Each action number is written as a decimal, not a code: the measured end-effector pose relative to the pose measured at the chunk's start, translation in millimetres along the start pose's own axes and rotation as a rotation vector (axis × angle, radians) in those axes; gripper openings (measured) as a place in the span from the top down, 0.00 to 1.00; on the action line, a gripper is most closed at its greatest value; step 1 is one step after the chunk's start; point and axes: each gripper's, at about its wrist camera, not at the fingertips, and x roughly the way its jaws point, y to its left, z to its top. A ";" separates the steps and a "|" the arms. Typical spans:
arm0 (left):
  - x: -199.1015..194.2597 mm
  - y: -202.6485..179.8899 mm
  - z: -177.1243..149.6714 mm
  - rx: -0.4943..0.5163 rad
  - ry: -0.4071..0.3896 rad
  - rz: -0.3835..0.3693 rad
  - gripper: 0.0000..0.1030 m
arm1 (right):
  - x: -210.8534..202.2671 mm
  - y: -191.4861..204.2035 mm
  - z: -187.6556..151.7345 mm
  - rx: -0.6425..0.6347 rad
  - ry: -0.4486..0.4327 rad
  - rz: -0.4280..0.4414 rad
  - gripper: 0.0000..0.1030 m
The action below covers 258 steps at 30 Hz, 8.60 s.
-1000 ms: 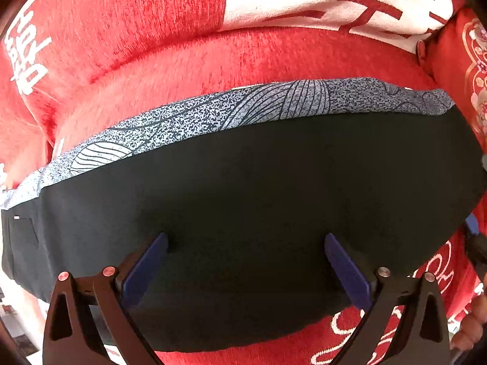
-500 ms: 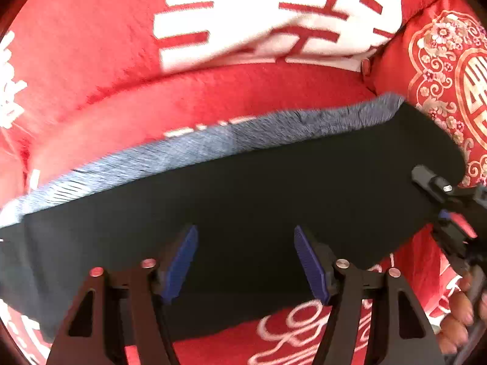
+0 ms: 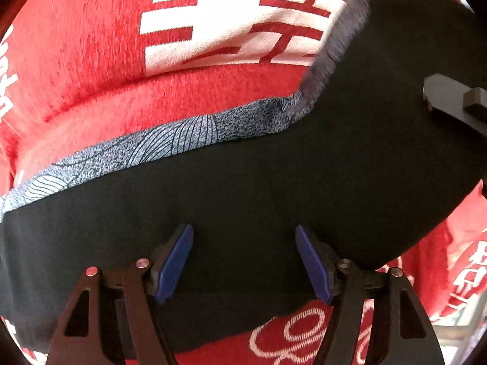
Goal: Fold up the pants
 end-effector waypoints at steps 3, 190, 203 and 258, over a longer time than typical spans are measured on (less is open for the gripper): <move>-9.0 18.4 2.7 -0.050 0.049 -0.071 0.32 | 0.4 30.1 -4.8 -0.088 -0.006 -0.015 0.87; -156.7 380.8 -203.2 -0.545 0.169 0.233 0.25 | 211.5 316.4 -229.5 -0.673 0.609 -0.188 0.30; -172.1 412.6 -233.4 -0.622 0.149 0.219 0.25 | 224.9 311.1 -240.4 -0.651 0.647 -0.250 0.21; -201.3 389.2 -208.0 -0.412 -0.196 0.476 0.69 | 241.8 415.3 -168.4 -0.592 0.671 -0.061 0.09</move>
